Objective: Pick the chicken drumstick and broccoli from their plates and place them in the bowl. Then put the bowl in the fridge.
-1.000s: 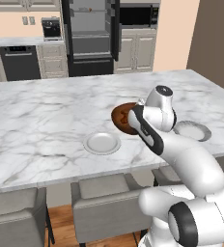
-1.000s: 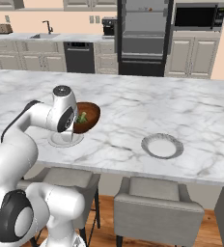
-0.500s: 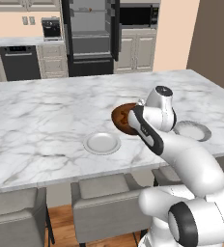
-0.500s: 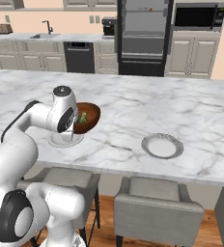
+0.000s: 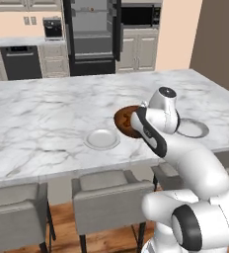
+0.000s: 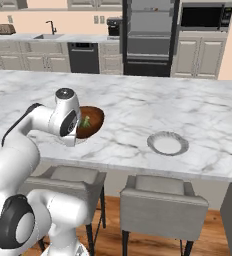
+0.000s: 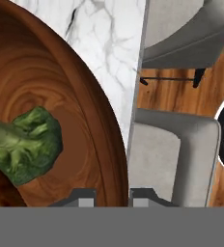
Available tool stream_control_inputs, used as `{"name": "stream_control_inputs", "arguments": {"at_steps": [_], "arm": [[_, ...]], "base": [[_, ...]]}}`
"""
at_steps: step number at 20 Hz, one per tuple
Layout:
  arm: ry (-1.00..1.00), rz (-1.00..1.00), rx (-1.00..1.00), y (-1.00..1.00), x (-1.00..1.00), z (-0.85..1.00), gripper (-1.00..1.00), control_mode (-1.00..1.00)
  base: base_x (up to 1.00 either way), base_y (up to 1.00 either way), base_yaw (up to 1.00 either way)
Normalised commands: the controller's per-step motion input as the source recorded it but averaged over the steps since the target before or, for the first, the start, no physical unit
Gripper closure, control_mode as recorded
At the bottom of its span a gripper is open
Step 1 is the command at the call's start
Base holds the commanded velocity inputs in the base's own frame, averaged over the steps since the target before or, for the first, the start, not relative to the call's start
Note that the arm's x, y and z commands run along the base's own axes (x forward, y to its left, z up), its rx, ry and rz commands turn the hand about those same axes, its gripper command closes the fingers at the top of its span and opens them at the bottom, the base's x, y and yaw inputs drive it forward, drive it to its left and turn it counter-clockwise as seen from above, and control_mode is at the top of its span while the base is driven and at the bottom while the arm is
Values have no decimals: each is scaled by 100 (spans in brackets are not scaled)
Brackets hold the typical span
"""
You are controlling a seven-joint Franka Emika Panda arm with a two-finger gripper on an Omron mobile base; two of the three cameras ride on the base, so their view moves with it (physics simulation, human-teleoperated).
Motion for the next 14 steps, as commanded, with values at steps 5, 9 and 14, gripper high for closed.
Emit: {"name": "stream_control_inputs", "arguments": {"at_steps": [5, 9, 14], "arm": [[0, 0, 0, 0, 0, 0, 100, 100], [0, 0, 0, 0, 0, 0, 100, 100], [0, 0, 0, 0, 0, 0, 100, 100]], "base": [[-41, -30, -28], [0, -9, -88], [0, -7, -88]]}}
